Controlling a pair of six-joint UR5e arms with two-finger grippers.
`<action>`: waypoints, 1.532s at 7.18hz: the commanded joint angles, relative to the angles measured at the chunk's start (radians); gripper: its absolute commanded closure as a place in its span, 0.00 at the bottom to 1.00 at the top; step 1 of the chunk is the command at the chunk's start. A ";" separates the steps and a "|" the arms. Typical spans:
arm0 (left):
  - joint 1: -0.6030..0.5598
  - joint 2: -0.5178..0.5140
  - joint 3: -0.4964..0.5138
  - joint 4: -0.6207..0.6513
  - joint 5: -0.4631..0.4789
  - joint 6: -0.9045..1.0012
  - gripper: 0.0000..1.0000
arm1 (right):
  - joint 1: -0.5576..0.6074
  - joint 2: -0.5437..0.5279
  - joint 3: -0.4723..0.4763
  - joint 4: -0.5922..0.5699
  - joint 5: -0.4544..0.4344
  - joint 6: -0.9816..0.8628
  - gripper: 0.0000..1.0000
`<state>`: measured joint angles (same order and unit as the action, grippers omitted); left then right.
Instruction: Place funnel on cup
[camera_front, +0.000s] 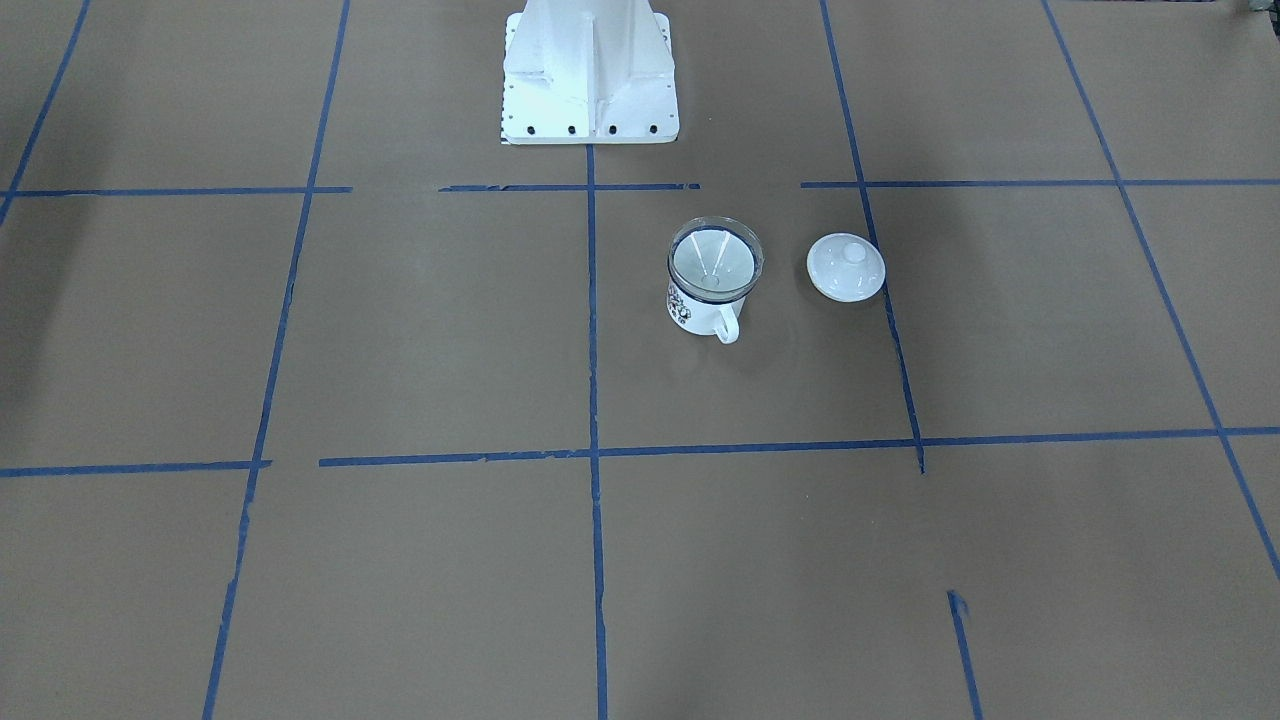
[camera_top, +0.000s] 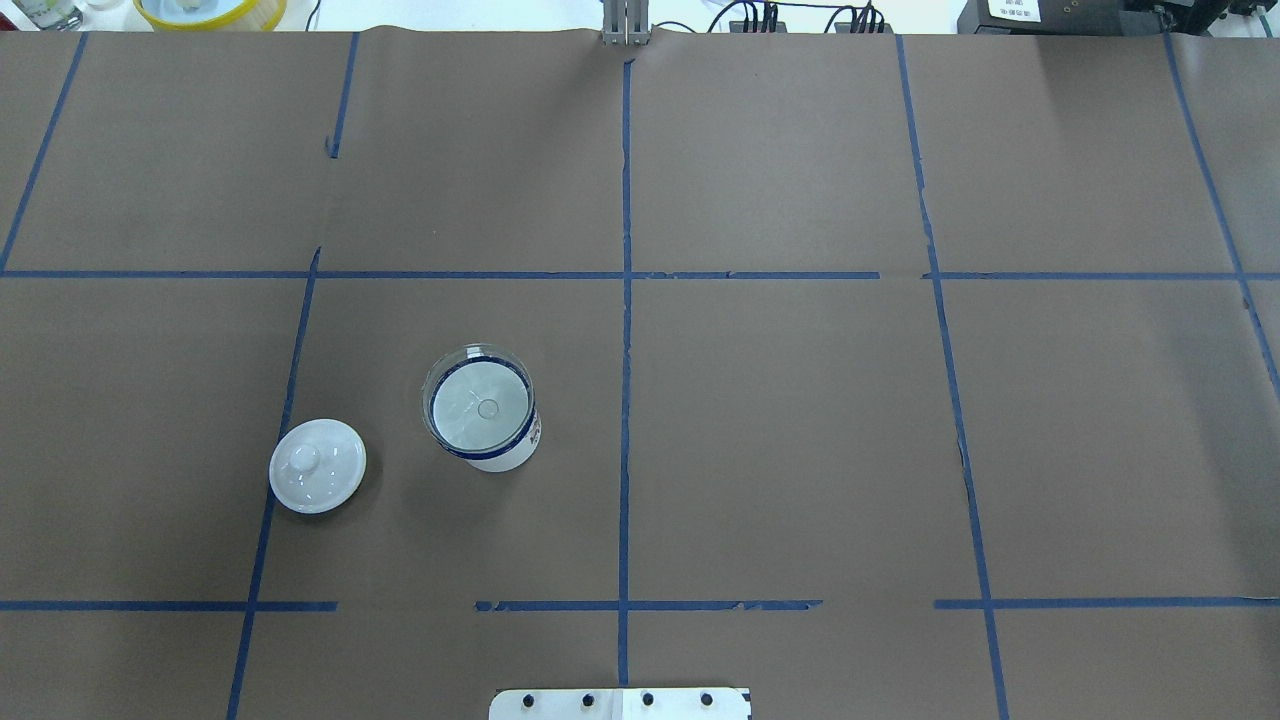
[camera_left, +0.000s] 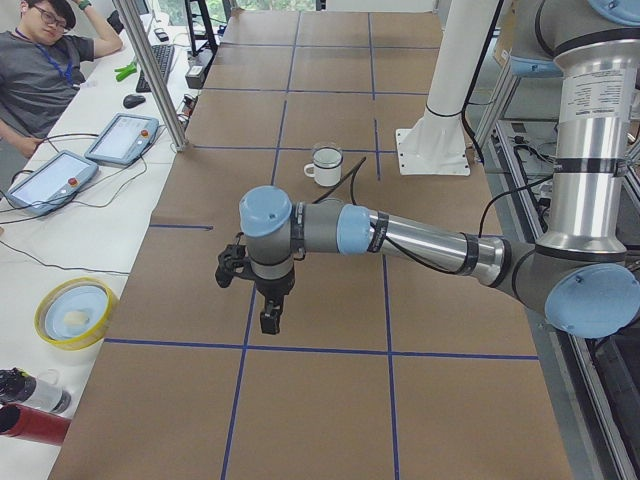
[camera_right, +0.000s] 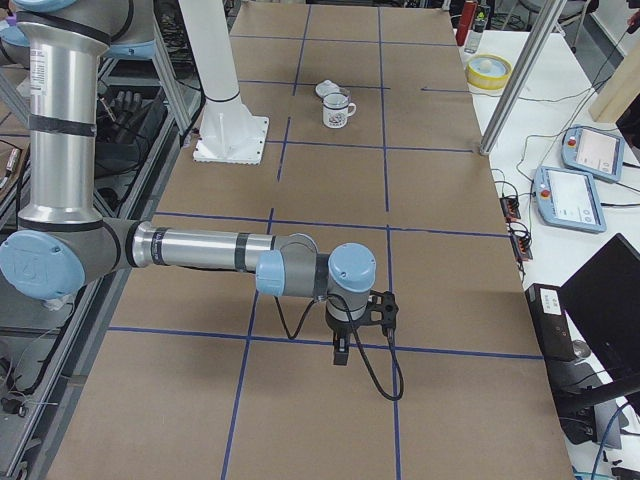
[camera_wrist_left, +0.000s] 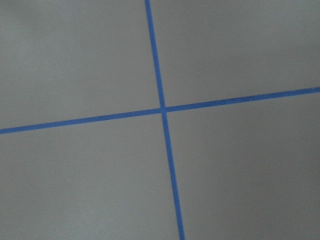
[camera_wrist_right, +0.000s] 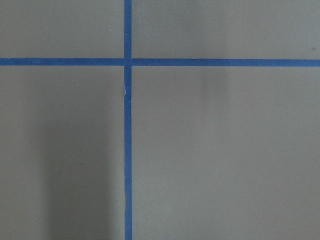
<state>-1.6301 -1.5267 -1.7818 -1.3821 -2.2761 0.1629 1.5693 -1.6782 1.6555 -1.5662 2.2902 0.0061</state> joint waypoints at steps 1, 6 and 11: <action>-0.019 0.109 0.030 -0.159 -0.008 0.014 0.00 | 0.000 0.000 0.000 0.000 0.000 0.000 0.00; -0.022 0.105 0.047 -0.189 -0.101 0.006 0.00 | 0.000 0.000 0.001 0.000 0.000 0.000 0.00; -0.020 0.094 0.027 -0.187 -0.072 0.007 0.00 | 0.000 0.000 0.001 0.000 0.000 0.000 0.00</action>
<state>-1.6507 -1.4298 -1.7512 -1.5691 -2.3464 0.1698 1.5693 -1.6782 1.6566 -1.5662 2.2902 0.0061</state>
